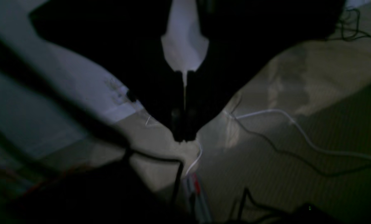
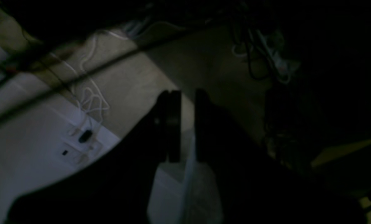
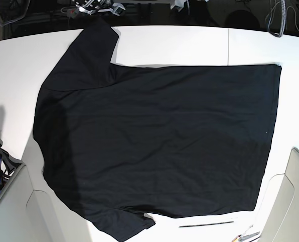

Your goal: Fold the T-shirt properly

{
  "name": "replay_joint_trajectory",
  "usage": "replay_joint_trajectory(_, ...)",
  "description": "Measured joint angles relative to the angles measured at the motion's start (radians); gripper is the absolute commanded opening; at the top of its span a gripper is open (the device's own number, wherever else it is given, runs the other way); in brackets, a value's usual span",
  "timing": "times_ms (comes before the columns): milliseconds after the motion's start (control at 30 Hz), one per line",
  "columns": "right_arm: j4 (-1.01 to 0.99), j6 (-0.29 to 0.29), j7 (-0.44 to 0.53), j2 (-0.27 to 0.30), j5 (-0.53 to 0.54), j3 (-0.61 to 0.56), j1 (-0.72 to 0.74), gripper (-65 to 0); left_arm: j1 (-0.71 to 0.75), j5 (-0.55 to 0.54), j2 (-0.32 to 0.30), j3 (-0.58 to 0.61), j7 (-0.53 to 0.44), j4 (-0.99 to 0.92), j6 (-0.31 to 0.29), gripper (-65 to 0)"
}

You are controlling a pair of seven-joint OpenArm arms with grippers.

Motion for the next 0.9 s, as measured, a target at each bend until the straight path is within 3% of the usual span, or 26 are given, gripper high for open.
replay_joint_trajectory(200, 0.035, 0.0, -0.002, 0.06, -0.001, 0.0, -0.026, -57.8, 0.077, -0.047, -0.036, -0.002, -0.01, 0.103, 0.003, -63.7)
replay_joint_trajectory(367, 0.123, 0.0, -0.006, 0.113, 0.0, 0.0, -0.077, -57.8, 0.167, -0.049, -0.07, -0.063, -0.01, 0.241, 0.075, -63.7)
replay_joint_trajectory(700, 0.378, 0.003, -0.007, 0.269, -0.001, 0.0, -0.215, -57.8, 0.324, -0.054, -0.088, -0.211, -0.011, 0.457, 0.071, -63.7)
replay_joint_trajectory(900, 0.533, 0.002, -0.139, 0.349, 0.053, 0.0, -0.291, -57.8, 0.436, -0.064, -0.142, -0.229, 0.002, 0.571, 0.072, -63.7)
